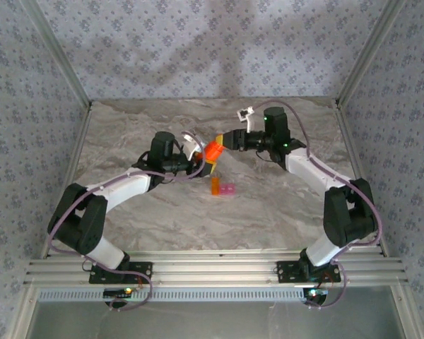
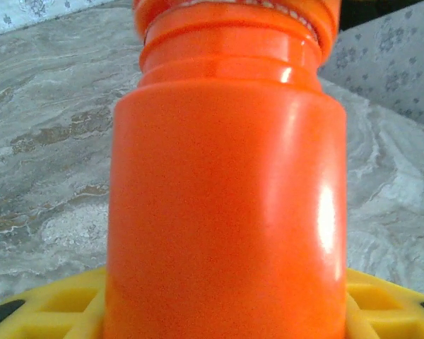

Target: Sort the pills into containers

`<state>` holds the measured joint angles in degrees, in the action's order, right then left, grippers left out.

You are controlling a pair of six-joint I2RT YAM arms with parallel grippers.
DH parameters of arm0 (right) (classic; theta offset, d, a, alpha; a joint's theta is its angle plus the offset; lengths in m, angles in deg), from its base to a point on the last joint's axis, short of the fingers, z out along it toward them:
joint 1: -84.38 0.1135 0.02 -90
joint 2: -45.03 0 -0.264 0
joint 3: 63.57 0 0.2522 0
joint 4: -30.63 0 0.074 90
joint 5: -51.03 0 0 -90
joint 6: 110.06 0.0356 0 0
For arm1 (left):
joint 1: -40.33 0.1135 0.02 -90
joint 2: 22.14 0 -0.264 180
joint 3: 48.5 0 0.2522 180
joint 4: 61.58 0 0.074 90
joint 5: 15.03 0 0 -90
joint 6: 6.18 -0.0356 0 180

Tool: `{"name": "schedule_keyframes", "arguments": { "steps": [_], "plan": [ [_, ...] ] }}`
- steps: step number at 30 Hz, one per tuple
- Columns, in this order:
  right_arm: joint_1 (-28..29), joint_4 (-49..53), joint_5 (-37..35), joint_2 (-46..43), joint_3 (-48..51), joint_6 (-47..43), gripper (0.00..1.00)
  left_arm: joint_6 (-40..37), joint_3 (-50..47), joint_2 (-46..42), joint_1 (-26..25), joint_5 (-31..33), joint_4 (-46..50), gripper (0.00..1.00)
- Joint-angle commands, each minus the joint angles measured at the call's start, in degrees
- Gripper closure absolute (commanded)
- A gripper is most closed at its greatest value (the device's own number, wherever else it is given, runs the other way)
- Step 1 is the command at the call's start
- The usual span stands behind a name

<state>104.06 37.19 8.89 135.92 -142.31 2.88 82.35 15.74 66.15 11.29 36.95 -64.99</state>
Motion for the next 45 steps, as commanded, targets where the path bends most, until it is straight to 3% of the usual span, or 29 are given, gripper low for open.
{"name": "schedule_keyframes", "arguments": {
  "steps": [1,6,9,14,23,30,42,45],
  "plan": [
    [-1.6,3.5,1.3,-1.4,-2.1,-8.2,0.75,1.2,0.2,-1.6,1.1,-5.4,-2.2,1.00],
    [-1.5,7.6,0.0,-1.3,-2.8,-10.1,0.75,1.3,0.4,-1.1,1.2,-5.0,-2.4,1.00],
    [-2.6,10.5,-5.8,-1.2,-2.9,-8.4,0.73,1.3,0.2,-1.1,1.2,-4.0,-2.6,1.00],
    [-4.1,21.8,-24.9,-1.1,-4.5,-9.1,0.67,1.0,-0.6,-2.1,1.1,0.1,-2.8,1.00],
    [-6.9,26.1,-44.3,1.6,1.8,-6.0,0.65,3.5,-3.7,-3.5,1.1,6.3,-6.1,1.00],
    [-6.7,23.7,-50.4,4.9,5.8,-2.4,0.63,6.0,-7.7,-8.4,0.4,10.5,-7.2,1.00],
    [-4.7,21.4,-54.3,10.5,7.7,0.6,0.60,4.1,-10.6,-15.8,-4.7,18.1,1.9,1.00],
    [-4.0,21.4,-55.2,11.4,7.8,0.8,0.52,4.9,-12.8,-17.5,-5.2,19.1,1.0,1.00]
  ]
}}
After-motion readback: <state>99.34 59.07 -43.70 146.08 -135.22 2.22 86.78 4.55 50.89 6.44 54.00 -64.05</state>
